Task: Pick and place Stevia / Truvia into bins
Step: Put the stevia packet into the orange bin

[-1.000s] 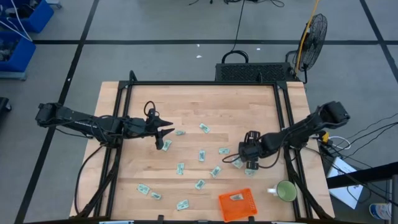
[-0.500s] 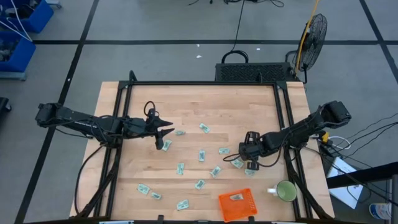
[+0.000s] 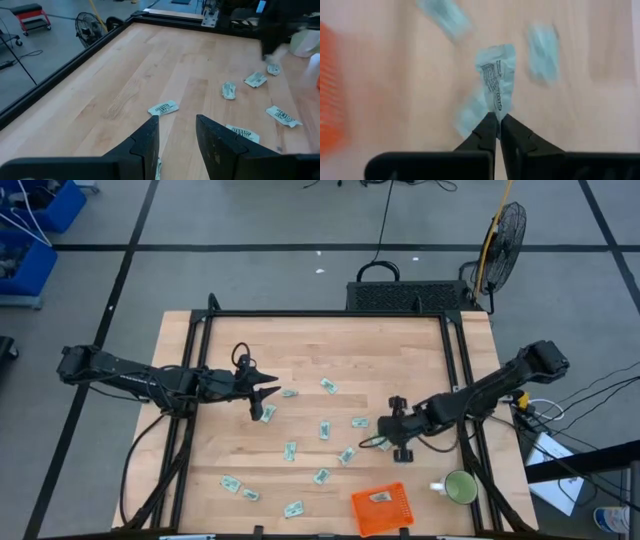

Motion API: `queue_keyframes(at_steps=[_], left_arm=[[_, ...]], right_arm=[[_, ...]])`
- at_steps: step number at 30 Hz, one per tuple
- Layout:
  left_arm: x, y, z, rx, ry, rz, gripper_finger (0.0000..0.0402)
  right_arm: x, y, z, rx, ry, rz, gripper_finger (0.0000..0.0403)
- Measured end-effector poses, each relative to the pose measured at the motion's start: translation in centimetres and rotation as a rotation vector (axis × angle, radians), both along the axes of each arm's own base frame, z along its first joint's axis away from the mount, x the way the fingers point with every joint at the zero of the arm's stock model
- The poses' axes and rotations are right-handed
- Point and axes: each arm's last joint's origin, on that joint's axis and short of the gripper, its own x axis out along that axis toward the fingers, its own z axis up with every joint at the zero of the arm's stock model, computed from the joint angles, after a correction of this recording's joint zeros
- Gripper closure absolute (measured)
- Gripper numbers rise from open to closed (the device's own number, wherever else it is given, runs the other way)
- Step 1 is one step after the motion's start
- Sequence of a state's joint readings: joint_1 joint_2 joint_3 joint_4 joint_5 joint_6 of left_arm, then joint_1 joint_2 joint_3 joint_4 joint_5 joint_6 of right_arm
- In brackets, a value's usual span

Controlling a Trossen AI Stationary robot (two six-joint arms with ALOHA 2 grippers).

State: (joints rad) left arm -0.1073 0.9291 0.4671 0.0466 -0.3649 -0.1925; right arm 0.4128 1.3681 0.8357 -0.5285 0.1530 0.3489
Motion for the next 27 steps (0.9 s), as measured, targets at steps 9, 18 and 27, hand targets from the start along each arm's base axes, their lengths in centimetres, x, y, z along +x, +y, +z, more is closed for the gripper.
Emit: queue_keyframes(at_steps=[9, 18, 27], left_arm=[[0.0, 0.0, 0.0, -0.012, -0.009, 0.005, 0.0266], [0.0, 0.0, 0.1, -0.041, -0.02, 0.017, 0.0266], [0.0, 0.0, 0.1, -0.099, -0.037, 0.041, 0.0266]], right_arm=[[2.2, 5.9, 4.3, -0.055, -0.03, 0.217, 0.0398], [2.6, 11.6, 2.8, 0.077, 0.077, 0.385, 0.0398], [3.0, 13.9, -1.4, 0.201, 0.247, 0.266, 0.0381]])
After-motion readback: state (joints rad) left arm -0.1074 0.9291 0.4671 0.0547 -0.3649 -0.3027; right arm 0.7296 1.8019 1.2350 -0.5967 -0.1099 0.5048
